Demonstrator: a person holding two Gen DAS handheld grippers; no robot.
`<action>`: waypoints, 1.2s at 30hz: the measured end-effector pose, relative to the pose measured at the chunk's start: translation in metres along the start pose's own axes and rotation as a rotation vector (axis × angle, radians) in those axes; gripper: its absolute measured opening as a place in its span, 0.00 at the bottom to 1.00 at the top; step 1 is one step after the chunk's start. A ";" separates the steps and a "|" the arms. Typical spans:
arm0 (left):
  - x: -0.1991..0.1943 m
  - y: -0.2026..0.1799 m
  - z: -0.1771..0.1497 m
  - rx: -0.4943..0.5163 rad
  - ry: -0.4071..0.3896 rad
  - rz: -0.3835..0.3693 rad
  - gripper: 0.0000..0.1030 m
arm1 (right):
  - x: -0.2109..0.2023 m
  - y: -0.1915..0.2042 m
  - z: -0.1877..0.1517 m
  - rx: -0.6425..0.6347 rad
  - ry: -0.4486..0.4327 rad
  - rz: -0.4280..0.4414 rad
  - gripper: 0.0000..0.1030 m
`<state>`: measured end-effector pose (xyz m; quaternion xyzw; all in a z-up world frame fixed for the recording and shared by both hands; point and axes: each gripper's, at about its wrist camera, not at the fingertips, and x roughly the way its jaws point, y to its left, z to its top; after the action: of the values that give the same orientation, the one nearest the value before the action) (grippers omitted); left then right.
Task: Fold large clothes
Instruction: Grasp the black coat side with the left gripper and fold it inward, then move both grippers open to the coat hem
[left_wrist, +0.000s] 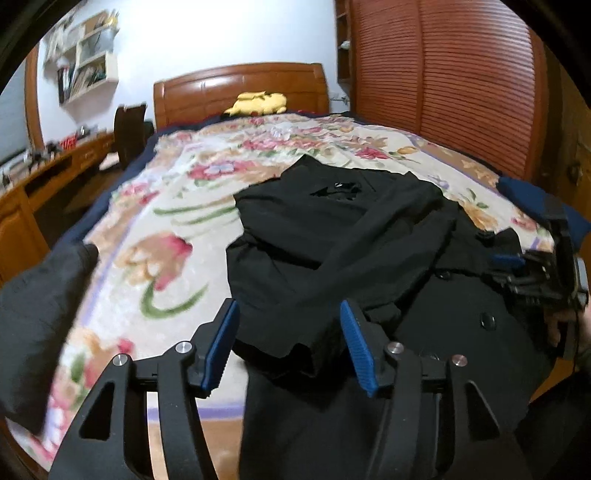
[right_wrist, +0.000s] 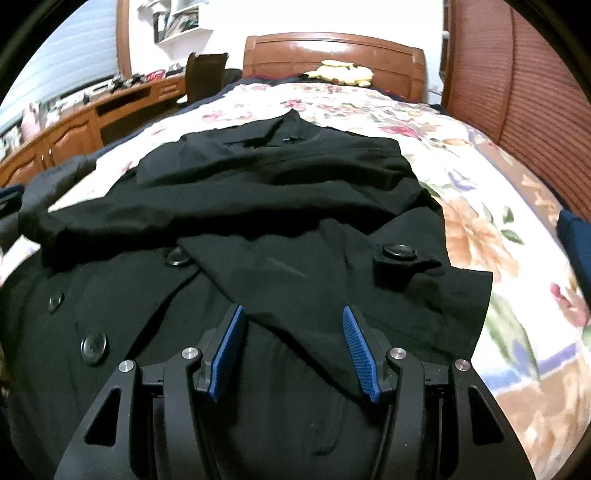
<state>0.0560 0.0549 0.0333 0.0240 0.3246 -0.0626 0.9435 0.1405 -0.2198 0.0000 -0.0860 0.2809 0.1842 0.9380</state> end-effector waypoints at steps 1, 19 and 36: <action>0.003 0.001 -0.001 -0.019 0.007 -0.006 0.56 | -0.002 0.002 0.000 -0.003 0.000 0.006 0.55; -0.009 -0.031 -0.041 0.016 0.033 -0.079 0.07 | -0.006 0.010 -0.001 -0.029 0.001 0.012 0.55; -0.057 -0.028 -0.057 -0.002 -0.081 -0.039 0.56 | -0.006 0.009 -0.001 -0.041 -0.012 0.030 0.55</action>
<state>-0.0266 0.0378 0.0236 0.0139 0.2864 -0.0816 0.9545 0.1321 -0.2140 0.0023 -0.1000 0.2727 0.2045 0.9348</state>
